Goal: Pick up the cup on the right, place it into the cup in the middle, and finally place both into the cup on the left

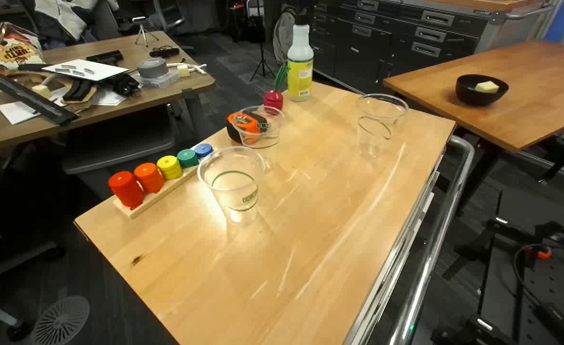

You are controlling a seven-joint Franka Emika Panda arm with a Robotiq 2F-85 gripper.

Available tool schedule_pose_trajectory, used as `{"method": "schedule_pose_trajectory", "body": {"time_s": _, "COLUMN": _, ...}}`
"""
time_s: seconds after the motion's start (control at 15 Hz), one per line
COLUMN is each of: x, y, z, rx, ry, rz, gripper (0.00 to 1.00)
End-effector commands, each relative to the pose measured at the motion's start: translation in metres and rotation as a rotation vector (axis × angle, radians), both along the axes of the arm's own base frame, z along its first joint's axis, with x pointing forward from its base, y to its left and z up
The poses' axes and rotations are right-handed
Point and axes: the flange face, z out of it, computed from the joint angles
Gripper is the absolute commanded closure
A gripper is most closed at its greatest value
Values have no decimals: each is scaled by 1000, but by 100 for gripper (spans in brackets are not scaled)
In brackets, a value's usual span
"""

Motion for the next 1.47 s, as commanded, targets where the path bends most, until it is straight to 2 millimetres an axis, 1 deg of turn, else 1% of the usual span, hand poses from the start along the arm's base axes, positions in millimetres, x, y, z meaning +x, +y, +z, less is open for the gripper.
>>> {"method": "schedule_pose_trajectory", "body": {"time_s": 0.0, "x": 0, "y": 0, "z": 2, "rx": 0, "ry": -2, "rz": 0, "gripper": 0}}
{"method": "schedule_pose_trajectory", "body": {"time_s": 0.13, "x": 0, "y": 0, "z": 5, "rx": -2, "ry": -11, "rz": 0, "gripper": 0}}
{"method": "schedule_pose_trajectory", "body": {"time_s": 0.33, "x": 12, "y": -8, "z": 0, "rx": 9, "ry": -14, "rz": -11, "gripper": 0}}
{"method": "schedule_pose_trajectory", "body": {"time_s": 0.47, "x": 29, "y": -15, "z": -6, "rx": -8, "ry": -51, "rz": -23, "gripper": 0}}
{"method": "schedule_pose_trajectory", "body": {"time_s": 0.73, "x": 76, "y": -29, "z": -22, "rx": -8, "ry": -164, "rz": -39, "gripper": 0}}
{"method": "schedule_pose_trajectory", "body": {"time_s": 0.93, "x": 111, "y": -36, "z": -42, "rx": -19, "ry": -210, "rz": -51, "gripper": 0}}
{"method": "schedule_pose_trajectory", "body": {"time_s": 1.2, "x": 153, "y": -43, "z": -79, "rx": -51, "ry": -230, "rz": -59, "gripper": 0}}
{"method": "schedule_pose_trajectory", "body": {"time_s": 1.4, "x": 176, "y": -48, "z": -105, "rx": -53, "ry": -211, "rz": -65, "gripper": 0}}
